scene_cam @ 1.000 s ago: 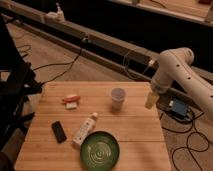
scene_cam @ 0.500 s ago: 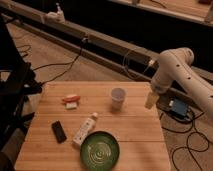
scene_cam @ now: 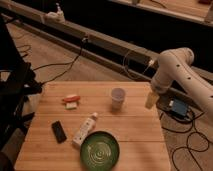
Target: Pick up the ceramic bowl
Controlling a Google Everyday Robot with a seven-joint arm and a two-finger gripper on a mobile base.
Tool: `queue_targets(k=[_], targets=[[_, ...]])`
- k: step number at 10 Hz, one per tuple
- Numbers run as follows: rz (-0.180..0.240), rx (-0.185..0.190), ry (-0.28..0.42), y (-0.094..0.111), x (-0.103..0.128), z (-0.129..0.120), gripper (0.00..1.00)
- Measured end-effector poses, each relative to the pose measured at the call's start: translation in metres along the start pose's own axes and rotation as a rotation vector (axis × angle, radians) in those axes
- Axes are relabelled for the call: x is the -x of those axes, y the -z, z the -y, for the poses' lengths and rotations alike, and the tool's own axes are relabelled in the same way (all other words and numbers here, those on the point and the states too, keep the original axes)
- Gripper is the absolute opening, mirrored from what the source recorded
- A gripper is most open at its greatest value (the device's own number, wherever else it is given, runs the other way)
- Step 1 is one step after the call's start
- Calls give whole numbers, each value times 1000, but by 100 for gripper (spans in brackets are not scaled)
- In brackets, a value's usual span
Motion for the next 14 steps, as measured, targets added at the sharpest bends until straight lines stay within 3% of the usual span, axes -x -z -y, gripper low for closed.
queue_targets(k=[6,8,10,12,14], targets=[[-2,-4,1,-1,0,1,80],[1,-34,33,0,10,-2,80],[21,-39,84,-5,31,-22,80],[56,-16,120,-12,47,-54,80],[91,30,168,-23,64,-94,80]])
